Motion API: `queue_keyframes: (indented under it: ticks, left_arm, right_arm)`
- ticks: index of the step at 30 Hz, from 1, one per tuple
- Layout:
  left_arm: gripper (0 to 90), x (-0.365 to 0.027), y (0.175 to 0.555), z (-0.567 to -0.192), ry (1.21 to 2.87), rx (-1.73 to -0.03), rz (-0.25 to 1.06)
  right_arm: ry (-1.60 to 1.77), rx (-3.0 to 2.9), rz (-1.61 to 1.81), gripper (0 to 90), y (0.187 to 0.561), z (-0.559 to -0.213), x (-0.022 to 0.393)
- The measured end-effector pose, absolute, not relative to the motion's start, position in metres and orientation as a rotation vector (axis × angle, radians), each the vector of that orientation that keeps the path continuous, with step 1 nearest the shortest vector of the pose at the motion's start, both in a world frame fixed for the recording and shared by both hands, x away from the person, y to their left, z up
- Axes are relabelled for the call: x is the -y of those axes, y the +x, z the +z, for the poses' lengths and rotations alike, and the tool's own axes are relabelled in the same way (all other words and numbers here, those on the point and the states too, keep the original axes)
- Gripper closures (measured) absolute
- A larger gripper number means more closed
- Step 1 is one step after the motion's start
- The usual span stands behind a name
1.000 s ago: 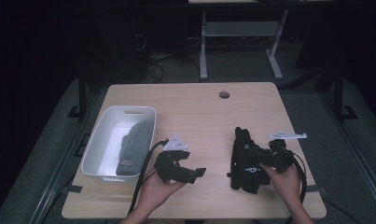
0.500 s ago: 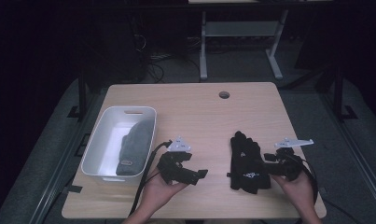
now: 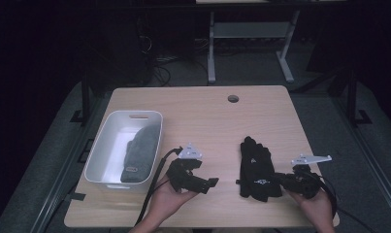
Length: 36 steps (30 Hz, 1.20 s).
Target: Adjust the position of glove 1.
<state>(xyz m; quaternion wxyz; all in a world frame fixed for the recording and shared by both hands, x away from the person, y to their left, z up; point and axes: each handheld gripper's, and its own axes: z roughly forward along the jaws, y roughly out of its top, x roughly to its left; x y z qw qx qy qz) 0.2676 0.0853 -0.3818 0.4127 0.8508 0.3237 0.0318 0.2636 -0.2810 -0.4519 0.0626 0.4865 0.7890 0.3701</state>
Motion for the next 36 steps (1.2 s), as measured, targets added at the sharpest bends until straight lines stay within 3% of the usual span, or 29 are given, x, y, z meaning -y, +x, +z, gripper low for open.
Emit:
queue_keyframes:
  ticks: [6,7,9,15,18,23,28,33,36]
  left_arm:
    - [18.7,-0.086,0.268,-0.382,2.141,-0.814,0.082]
    - [18.7,-0.085,0.267,-0.382,2.140,-0.813,0.079]
    - [18.7,-0.085,0.267,-0.382,2.142,-0.812,0.081]
    - [18.7,-0.087,0.267,-0.381,2.145,-0.808,0.086]
    - [18.7,-0.086,0.266,-0.382,2.148,-0.805,0.086]
    - [18.7,-0.085,0.267,-0.382,2.147,-0.806,0.085]
    - [18.7,-0.085,0.266,-0.382,2.145,-0.806,0.084]
    - [18.7,-0.084,0.266,-0.383,2.143,-0.808,0.081]
    - [18.7,-0.083,0.266,-0.382,2.147,-0.803,0.080]
  right_arm:
    - [1.440,-2.391,1.128,87.4,0.261,-0.448,0.280]
    - [1.437,-2.398,1.137,83.6,0.261,-0.448,0.281]
    - [1.425,-2.407,1.168,67.1,0.260,-0.447,0.283]
    - [1.440,-2.452,1.165,58.2,0.257,-0.453,0.289]
    - [1.476,-2.462,1.182,64.9,0.258,-0.459,0.290]
    - [1.470,-2.469,1.185,89.8,0.259,-0.462,0.287]
    - [1.452,-2.467,1.201,89.8,0.256,-0.455,0.288]
    - [1.282,-2.511,1.198,65.0,0.249,-0.445,0.272]
    - [1.175,-2.553,1.230,61.8,0.249,-0.441,0.260]
